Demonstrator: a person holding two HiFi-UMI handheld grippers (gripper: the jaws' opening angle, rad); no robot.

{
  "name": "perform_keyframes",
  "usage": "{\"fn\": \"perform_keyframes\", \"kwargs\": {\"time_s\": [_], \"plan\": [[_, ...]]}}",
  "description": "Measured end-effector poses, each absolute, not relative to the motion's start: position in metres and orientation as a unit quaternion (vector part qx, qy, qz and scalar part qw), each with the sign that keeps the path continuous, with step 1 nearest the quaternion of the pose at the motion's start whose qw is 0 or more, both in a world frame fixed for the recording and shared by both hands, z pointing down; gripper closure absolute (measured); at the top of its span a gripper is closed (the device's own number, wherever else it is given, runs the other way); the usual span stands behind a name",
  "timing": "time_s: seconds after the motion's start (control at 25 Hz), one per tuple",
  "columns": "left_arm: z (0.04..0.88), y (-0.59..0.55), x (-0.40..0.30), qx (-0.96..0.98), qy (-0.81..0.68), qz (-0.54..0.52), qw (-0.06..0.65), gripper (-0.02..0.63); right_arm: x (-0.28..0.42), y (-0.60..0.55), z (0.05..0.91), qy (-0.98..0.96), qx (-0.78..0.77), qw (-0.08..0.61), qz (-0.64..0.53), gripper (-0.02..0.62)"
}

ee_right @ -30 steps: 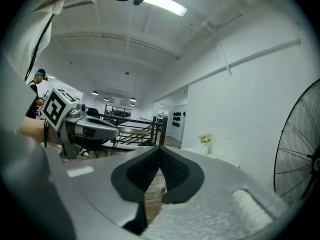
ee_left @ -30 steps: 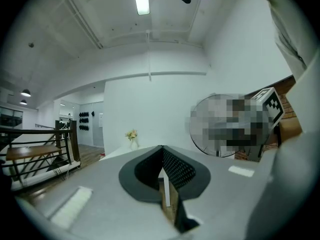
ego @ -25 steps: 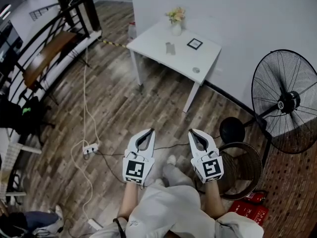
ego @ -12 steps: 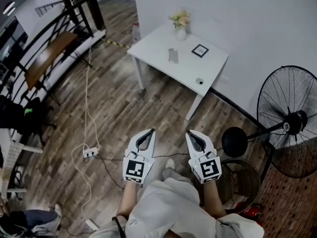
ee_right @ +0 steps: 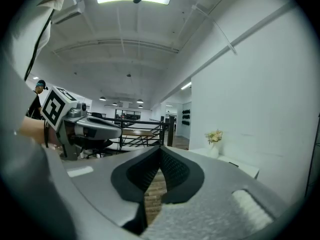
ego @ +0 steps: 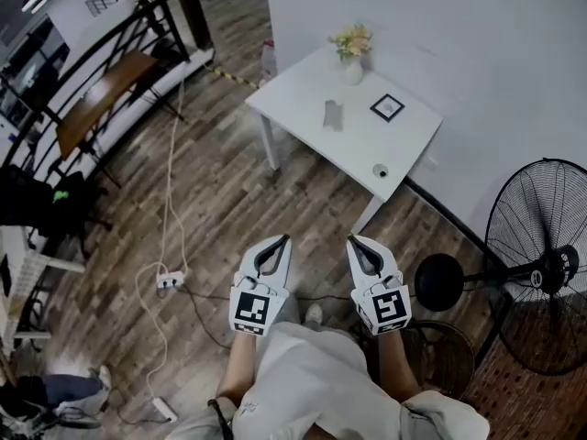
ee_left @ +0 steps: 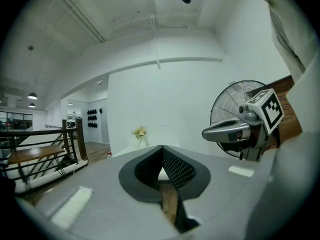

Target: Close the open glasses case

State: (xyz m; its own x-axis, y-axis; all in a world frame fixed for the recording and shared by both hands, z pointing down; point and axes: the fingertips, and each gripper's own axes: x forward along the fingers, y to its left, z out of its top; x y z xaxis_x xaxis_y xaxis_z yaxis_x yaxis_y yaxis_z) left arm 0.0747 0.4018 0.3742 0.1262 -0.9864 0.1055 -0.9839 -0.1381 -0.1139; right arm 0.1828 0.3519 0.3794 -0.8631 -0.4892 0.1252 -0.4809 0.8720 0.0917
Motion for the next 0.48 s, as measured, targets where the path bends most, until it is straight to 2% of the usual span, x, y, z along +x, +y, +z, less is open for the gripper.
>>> {"fn": "perform_keyframes", "kwargs": {"time_s": [0.48], "plan": [[0.374, 0.308, 0.035, -0.760, 0.646, -0.071, 0.022, 0.586, 0.146, 0.261, 0.385, -0.961, 0.267, 0.074, -0.028, 0.591]]}}
